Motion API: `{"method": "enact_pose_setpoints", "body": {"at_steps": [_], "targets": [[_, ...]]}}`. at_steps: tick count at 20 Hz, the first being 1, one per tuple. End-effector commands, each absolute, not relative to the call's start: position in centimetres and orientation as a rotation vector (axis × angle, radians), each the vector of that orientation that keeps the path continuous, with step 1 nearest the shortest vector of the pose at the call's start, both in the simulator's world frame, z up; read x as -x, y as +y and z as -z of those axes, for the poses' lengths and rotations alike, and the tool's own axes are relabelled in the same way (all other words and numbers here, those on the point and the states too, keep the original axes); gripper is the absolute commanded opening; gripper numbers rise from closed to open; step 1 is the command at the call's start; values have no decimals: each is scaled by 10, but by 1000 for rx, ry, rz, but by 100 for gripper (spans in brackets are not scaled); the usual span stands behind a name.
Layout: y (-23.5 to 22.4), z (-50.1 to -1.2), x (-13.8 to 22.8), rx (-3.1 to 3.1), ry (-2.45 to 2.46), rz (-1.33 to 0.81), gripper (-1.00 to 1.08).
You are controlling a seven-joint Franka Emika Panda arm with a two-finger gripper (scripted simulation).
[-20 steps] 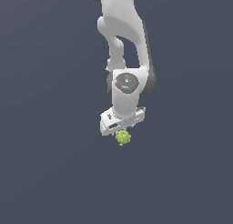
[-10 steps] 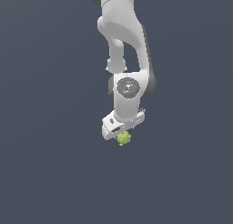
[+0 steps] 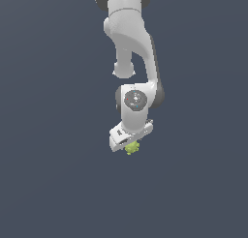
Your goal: Pick up the object and move it to a goal position.
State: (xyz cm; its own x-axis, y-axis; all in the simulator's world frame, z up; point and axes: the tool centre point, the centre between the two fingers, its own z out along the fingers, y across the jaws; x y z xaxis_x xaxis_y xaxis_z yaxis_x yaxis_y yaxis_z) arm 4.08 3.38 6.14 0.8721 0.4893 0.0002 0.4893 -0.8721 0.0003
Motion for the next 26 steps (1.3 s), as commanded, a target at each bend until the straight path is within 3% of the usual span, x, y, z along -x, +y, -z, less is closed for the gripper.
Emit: {"method": "enact_pose_setpoints", "body": {"at_steps": [1,7,8,26], "targets": [[34,-48,-40,-3039,796,0,100],[34,-39,-42,-3039,798,0,100],[34,-39,-42,-3039,798,0,-100],[39,-42,-32,-3039,797,0,-100]]}}
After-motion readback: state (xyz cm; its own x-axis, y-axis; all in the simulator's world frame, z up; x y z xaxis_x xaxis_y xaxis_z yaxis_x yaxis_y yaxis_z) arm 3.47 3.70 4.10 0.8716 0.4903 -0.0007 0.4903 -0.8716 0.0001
